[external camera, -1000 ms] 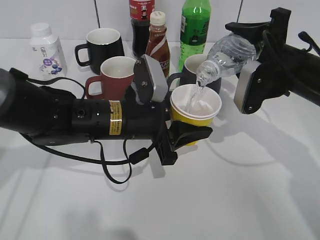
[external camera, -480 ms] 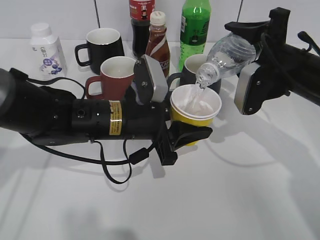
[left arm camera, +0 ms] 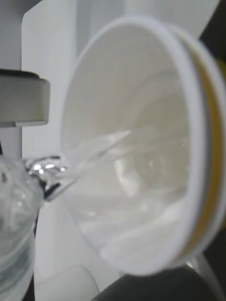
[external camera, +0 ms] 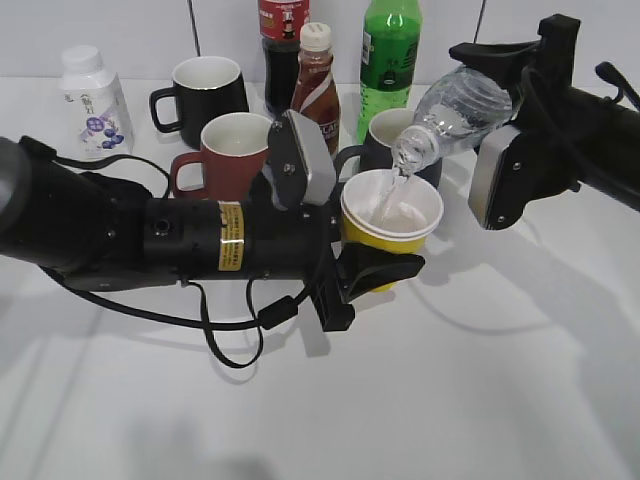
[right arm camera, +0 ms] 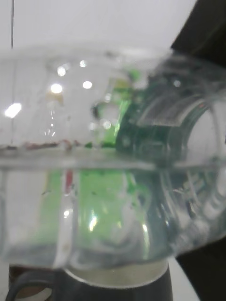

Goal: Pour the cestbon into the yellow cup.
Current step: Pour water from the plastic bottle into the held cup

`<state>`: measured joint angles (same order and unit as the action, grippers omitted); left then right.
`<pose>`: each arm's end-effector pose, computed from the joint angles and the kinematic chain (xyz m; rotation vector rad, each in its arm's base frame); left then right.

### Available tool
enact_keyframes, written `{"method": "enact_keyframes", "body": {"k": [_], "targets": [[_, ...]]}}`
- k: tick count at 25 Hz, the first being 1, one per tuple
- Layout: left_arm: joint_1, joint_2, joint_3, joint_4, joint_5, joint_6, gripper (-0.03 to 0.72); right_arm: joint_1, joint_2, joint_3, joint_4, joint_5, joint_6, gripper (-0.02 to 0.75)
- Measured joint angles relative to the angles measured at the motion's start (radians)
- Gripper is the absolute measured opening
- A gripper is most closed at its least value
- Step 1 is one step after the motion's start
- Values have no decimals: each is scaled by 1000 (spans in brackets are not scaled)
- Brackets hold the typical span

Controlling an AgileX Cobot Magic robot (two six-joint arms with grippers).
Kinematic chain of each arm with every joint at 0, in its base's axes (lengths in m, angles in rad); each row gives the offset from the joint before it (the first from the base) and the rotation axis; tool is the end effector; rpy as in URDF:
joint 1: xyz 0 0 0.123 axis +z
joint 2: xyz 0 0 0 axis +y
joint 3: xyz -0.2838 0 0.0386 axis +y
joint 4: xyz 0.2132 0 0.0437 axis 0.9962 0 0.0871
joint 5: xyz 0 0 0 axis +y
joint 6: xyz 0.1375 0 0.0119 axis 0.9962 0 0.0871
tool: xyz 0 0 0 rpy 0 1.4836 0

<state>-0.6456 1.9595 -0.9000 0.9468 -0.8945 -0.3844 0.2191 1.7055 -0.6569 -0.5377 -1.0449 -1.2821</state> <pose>0.2561 -0.3022 0.1704 1.2910 1.4290 -0.8641 0.3228 0.1345 0.2378 -1.4475 0.6849 -0.7072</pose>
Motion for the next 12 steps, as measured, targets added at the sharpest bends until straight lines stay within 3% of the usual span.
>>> {"method": "enact_keyframes", "body": {"k": [12], "targets": [[0,0,0,0,1,-2,378,0,0,0,0,-1,-18,460]]}}
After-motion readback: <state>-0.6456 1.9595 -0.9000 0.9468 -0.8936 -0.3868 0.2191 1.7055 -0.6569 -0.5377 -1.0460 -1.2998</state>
